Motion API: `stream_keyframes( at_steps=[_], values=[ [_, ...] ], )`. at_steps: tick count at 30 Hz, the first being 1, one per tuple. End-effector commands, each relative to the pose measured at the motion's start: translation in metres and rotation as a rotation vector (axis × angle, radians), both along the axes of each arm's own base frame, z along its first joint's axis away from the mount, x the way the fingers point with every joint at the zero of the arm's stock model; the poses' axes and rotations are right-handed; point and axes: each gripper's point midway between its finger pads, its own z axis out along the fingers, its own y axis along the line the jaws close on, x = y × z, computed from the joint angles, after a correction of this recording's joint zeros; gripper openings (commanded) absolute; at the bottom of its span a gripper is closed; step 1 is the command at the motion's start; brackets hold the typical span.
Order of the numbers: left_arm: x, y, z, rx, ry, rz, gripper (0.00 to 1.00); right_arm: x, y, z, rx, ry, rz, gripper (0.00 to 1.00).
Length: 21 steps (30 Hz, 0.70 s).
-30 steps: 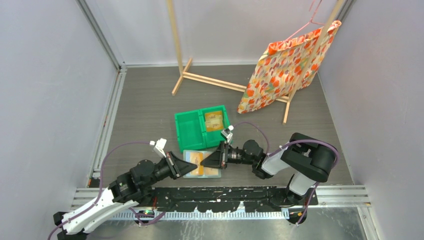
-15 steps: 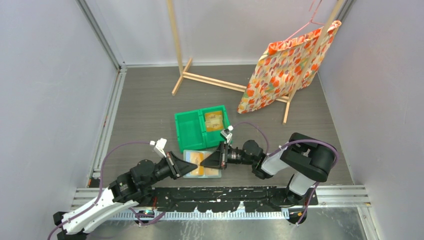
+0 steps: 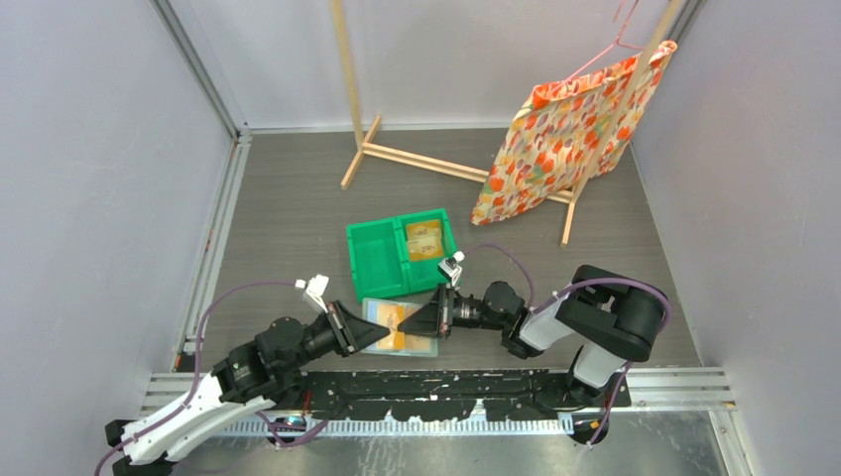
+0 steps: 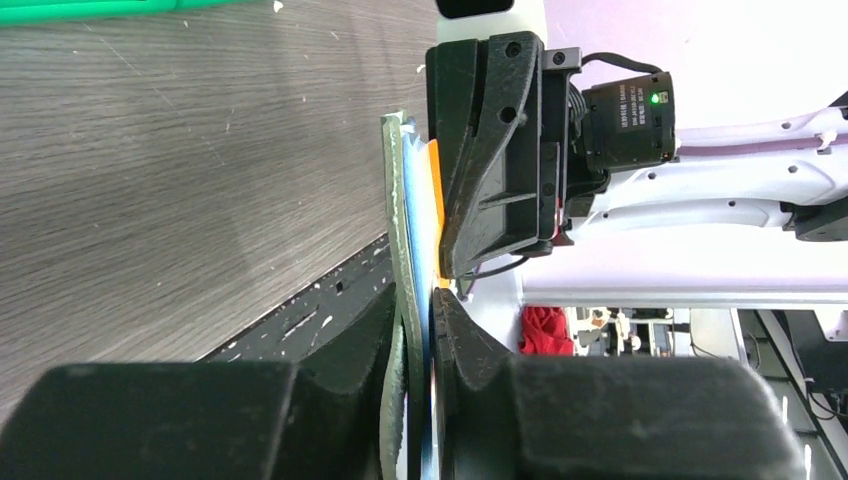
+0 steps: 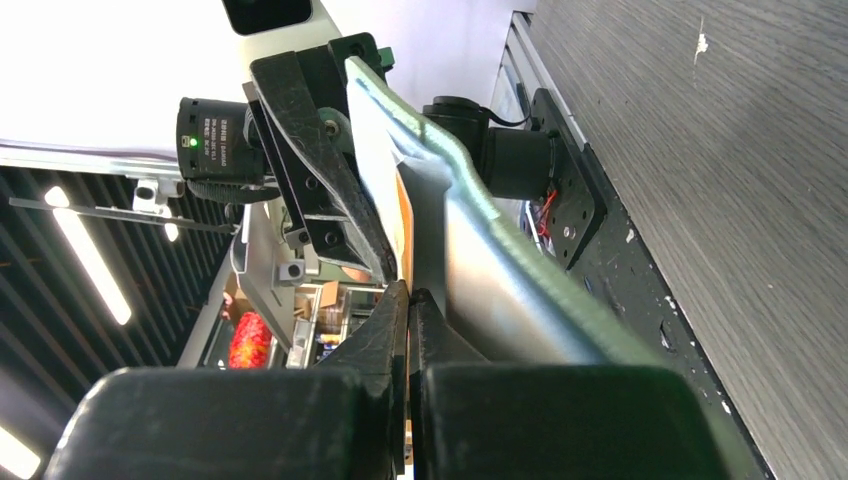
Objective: Take the credit cards out of the card holder
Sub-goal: Remove the credit card from the card holder.
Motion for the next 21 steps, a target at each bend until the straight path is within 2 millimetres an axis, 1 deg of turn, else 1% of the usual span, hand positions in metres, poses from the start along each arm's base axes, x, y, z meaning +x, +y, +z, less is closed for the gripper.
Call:
stream_keyframes(
  at_steps=[1, 3, 4, 5, 7, 11, 18, 21],
  values=[
    [0.001, 0.004, 0.029, -0.052, -0.056, 0.012, 0.19, -0.002, -0.004, 0.005, 0.024, -0.03, -0.007, 0.01],
    [0.002, 0.004, 0.028, -0.052, -0.055, 0.019, 0.26, -0.002, -0.004, 0.005, 0.023, -0.032, -0.007, 0.01],
    [0.002, 0.004, 0.028, -0.052, -0.054, 0.017, 0.26, -0.002, -0.003, 0.004, 0.022, -0.032, -0.009, 0.01],
    [0.002, 0.004, 0.029, -0.055, -0.057, 0.016, 0.24, -0.001, -0.004, 0.003, 0.02, -0.029, -0.01, 0.01],
    [0.002, 0.004, 0.028, -0.055, -0.056, 0.018, 0.01, -0.001, -0.004, 0.002, 0.018, -0.029, -0.011, 0.01],
    [0.003, 0.005, 0.029, -0.052, -0.054, 0.023, 0.01, -0.002, -0.005, -0.003, 0.005, -0.024, -0.014, 0.01],
    [0.004, 0.007, 0.031, -0.051, -0.058, 0.036, 0.0, -0.006, -0.018, -0.032, -0.076, -0.003, -0.032, 0.01],
    [0.005, 0.007, 0.031, -0.049, -0.058, 0.038, 0.01, -0.009, -0.023, -0.038, -0.093, 0.001, -0.034, 0.01]
  ],
)
